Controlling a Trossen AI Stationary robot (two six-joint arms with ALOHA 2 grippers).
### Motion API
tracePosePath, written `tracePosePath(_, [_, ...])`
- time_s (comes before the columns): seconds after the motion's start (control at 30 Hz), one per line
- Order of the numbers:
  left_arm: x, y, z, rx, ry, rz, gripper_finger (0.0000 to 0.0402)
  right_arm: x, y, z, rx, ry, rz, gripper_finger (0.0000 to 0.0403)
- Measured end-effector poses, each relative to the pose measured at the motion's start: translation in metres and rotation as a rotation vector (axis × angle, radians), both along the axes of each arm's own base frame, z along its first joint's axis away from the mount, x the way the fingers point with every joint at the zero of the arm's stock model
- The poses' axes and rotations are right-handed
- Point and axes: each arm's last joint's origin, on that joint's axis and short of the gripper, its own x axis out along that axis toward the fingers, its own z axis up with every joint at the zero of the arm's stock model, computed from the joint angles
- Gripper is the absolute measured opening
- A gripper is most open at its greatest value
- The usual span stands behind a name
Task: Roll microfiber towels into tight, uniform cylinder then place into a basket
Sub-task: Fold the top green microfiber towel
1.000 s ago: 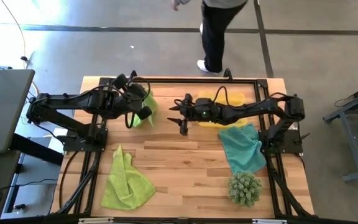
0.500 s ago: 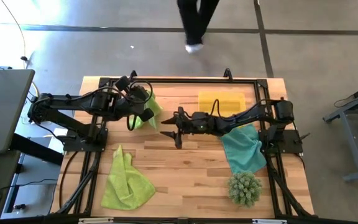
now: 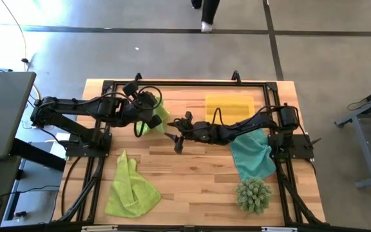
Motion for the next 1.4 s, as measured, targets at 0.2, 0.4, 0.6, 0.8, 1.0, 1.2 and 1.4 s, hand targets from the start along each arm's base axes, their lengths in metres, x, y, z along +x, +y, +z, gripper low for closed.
tracePosePath(0.2, [0.000, 0.000, 0.000, 0.010, -0.003, 0.006, 0.0000, -0.001, 0.000, -0.004, 0.045, 0.031, -0.013, 0.0206])
tracePosePath(0.4, [0.000, 0.000, 0.000, 0.011, -0.003, 0.007, 0.0000, -0.001, 0.000, -0.005, 0.078, 0.030, -0.019, 0.0206])
tracePosePath(0.6, [0.003, 0.000, 0.004, 0.035, -0.048, 0.016, 0.0000, 0.000, 0.000, -0.011, 0.098, 0.040, -0.023, 0.0206])
tracePosePath(0.8, [0.007, 0.001, 0.007, 0.051, -0.074, -0.006, 0.0000, 0.003, 0.001, -0.017, 0.104, 0.025, -0.016, 0.0206])
tracePosePath(1.0, [0.008, 0.001, 0.008, 0.048, -0.080, -0.008, 0.0000, 0.004, -0.002, -0.019, 0.104, 0.018, -0.026, 0.0196])
tracePosePath(1.2, [0.007, 0.001, 0.008, 0.048, -0.080, -0.008, 0.0000, 0.004, -0.003, -0.019, 0.099, 0.018, -0.048, 0.0129])
tracePosePath(1.4, [0.005, 0.000, 0.005, 0.045, -0.041, -0.009, 0.0000, 0.003, -0.004, -0.022, 0.034, 0.075, -0.038, 0.0023])
